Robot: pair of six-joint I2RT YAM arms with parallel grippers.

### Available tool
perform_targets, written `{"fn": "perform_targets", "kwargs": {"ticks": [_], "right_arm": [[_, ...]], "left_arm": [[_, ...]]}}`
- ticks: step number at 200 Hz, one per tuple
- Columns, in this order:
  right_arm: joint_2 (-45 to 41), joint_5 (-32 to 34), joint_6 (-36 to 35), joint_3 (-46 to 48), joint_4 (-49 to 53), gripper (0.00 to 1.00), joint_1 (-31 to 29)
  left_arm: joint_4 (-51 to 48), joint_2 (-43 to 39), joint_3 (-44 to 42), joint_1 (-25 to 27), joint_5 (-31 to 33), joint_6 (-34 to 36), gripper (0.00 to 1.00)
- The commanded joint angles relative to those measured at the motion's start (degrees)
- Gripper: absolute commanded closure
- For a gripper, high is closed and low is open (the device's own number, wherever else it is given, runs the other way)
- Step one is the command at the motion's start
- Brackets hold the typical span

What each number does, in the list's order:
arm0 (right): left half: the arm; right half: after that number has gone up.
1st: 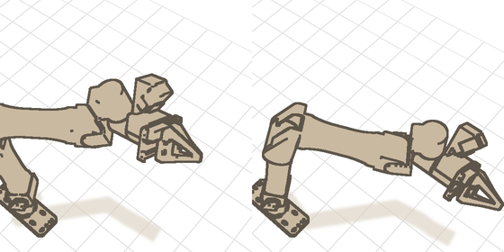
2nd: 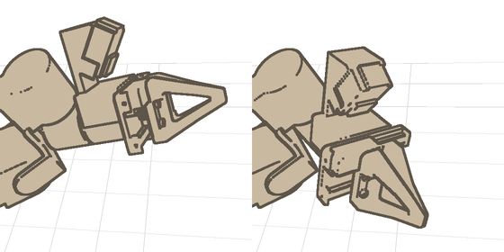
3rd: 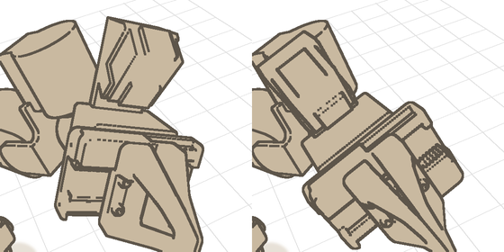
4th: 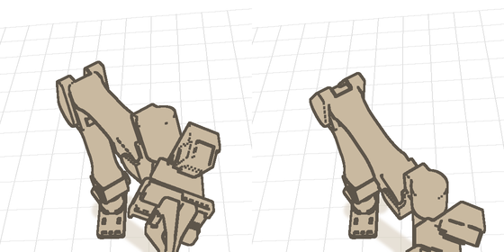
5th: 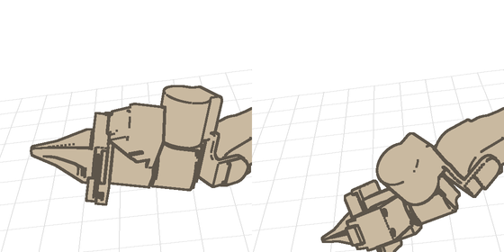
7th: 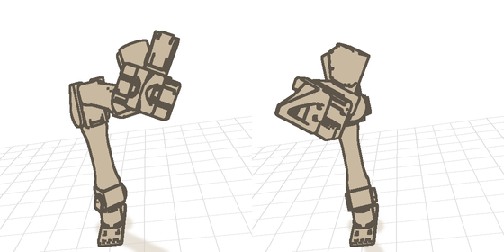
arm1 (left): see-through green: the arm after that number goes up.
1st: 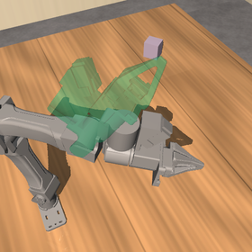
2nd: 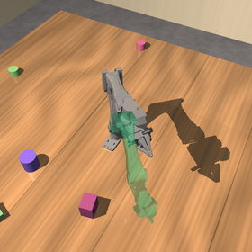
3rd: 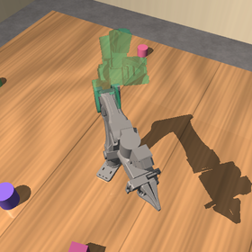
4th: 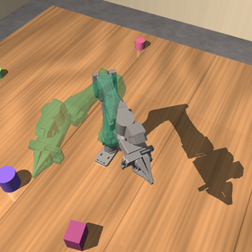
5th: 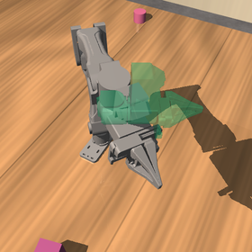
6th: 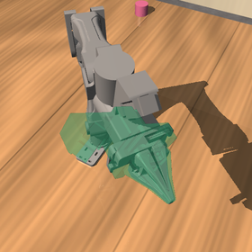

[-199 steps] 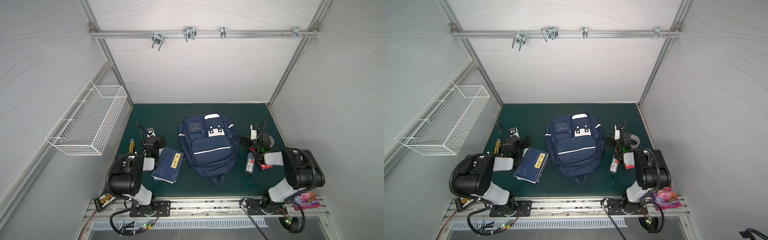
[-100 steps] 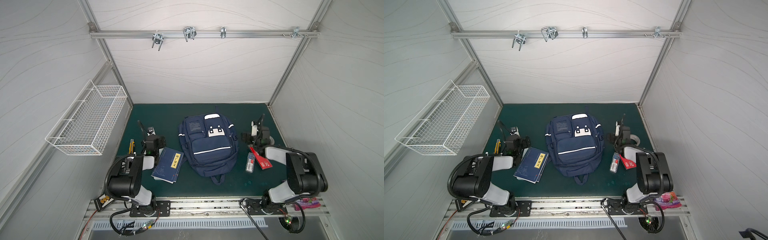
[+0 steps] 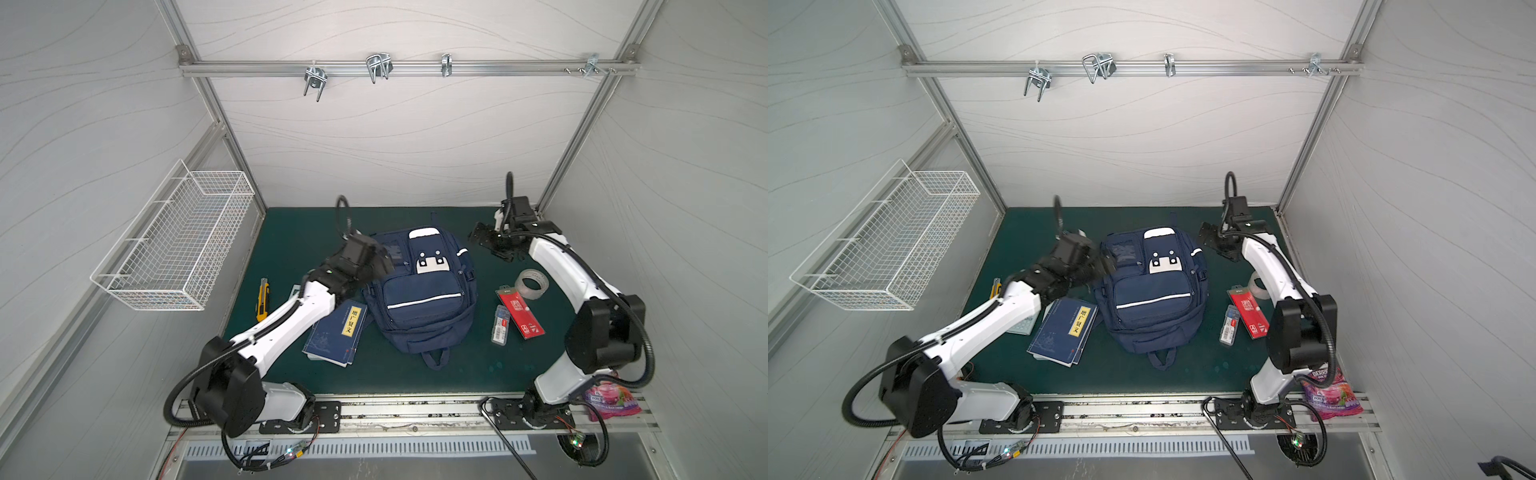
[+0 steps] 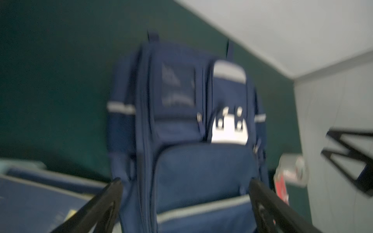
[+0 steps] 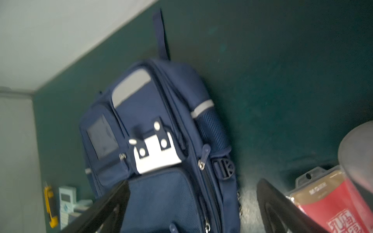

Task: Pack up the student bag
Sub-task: 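Reach both grippers to the backpack's sides and grasp its edges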

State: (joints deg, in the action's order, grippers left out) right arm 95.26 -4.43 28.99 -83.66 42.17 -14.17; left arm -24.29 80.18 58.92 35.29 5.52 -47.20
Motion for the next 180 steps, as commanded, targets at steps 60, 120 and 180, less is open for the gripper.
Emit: {"fn": "perform_targets", "kwargs": {"ticks": [60, 120, 180], "right_arm": [[0.1, -4.0, -4.5, 3.3, 11.8, 0.17, -2.7], [0.5, -8.6, -7.2, 6.4, 9.1, 0.48, -8.1], [3.7, -9.9, -7.3, 8.9, 9.1, 0.36, -8.3]], "left_arm": [[-15.9, 5.1, -1.0, 3.4, -4.2, -8.8, 0.05], [-5.7, 6.3, -1.7, -3.1, -13.8, -7.4, 0.17], [0.0, 15.1, -2.2, -2.8, -17.5, -10.1, 0.24]]}}
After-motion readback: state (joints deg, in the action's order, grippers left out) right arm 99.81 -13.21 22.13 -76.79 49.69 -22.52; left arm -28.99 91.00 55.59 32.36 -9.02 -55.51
